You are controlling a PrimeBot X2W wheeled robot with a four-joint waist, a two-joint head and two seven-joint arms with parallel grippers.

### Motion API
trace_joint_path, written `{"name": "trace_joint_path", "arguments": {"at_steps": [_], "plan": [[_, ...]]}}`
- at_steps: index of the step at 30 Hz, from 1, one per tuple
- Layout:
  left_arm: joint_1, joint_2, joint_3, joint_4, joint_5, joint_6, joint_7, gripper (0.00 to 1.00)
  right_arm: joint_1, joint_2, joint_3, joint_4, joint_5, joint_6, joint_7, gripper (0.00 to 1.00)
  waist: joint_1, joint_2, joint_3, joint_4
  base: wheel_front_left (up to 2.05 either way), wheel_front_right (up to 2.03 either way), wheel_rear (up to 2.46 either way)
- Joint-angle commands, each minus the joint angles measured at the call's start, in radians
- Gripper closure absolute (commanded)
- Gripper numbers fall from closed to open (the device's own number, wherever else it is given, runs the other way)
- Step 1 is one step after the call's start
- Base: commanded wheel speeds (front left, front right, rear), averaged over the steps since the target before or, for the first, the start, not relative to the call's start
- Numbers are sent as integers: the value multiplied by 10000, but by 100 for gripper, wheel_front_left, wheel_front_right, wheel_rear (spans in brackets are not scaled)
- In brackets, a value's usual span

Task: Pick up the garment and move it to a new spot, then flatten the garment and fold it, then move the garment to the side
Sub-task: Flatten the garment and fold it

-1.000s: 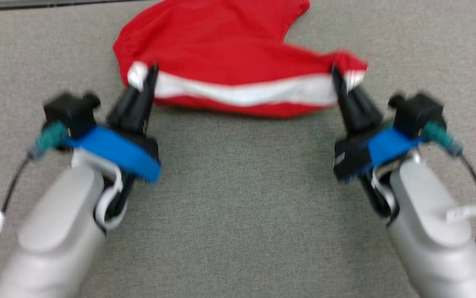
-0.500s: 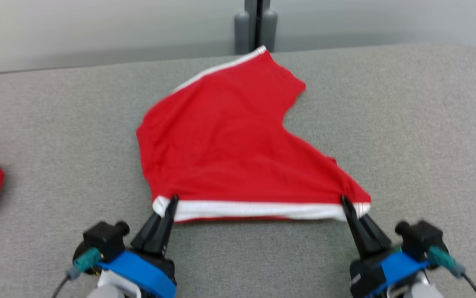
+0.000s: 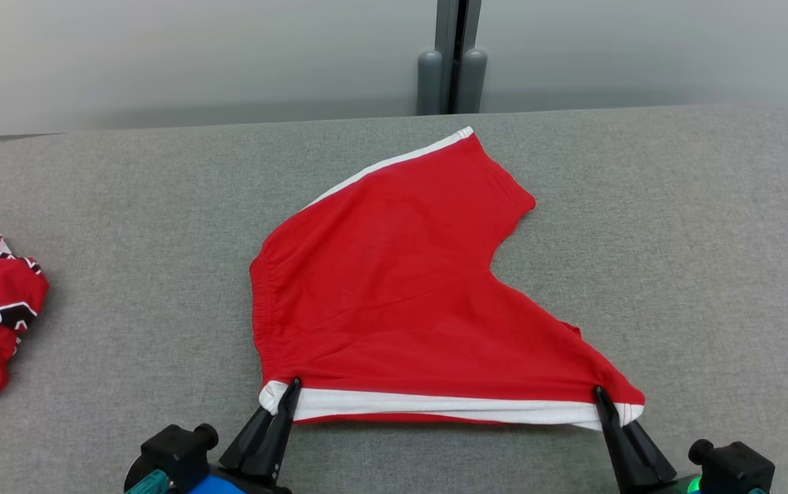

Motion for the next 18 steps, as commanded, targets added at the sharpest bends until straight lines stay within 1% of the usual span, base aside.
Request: {"name": "trace_joint_path", "arguments": {"at_steps": [1,5,10,13,18], "plan": [[33,43,70,-12,-25,61,-27,100,-17,-7,-152,-79,-29,0,23,100,1,0,-13,-4,0,0,0],[-224,-46,145,0,56,54,-35,100,-654,-87,-416,-17,138,-2,63,100,1,0,0,-11,0,0,0],[-676,-169,235,65,158,-44,-41,100,-1544,-245,-433,89,158,-2,118,100,1,0,141,125,0,0,0],[-1182,-275,318,235,260,-138,-46,100,-2504,-353,-299,284,173,-2,163,100,1,0,315,266,0,0,0],[-2198,-499,544,602,335,-314,-49,100,-4427,-688,224,1123,108,0,484,100,1,0,770,506,0,0,0]]}}
